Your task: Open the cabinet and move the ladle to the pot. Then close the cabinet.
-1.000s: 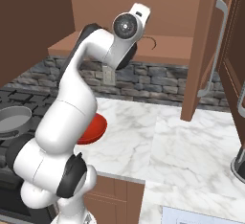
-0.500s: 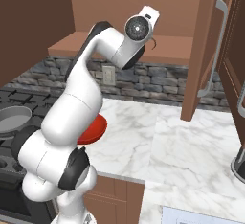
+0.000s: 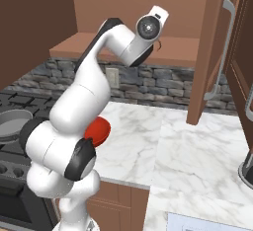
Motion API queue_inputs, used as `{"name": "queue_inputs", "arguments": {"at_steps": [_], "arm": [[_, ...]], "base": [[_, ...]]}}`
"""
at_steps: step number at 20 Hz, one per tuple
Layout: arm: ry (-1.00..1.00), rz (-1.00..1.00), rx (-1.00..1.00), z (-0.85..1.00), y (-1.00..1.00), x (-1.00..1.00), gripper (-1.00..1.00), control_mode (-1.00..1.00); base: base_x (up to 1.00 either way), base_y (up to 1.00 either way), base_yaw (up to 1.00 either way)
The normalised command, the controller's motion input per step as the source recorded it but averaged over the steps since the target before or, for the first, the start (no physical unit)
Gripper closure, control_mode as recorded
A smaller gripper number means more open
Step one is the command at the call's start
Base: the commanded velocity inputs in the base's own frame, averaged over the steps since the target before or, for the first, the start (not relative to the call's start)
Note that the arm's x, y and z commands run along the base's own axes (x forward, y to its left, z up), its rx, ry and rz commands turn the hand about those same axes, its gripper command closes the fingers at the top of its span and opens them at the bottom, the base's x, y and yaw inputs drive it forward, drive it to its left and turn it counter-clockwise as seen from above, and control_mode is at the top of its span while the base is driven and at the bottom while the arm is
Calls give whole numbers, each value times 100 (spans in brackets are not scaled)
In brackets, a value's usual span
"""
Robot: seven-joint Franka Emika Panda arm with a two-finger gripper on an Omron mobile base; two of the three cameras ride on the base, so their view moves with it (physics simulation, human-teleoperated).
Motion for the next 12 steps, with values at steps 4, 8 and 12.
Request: {"name": "queue_inputs", "arguments": {"at_steps": [4,8,12], "arm": [[5,0,0,-4,0,22,-100,-100],[1,0,1,-6,0,17,-100,-100],[0,0,0,-6,-1,14,-100,-100]], "base": [[0,0,0],[0,0,0],[0,0,0]]}}
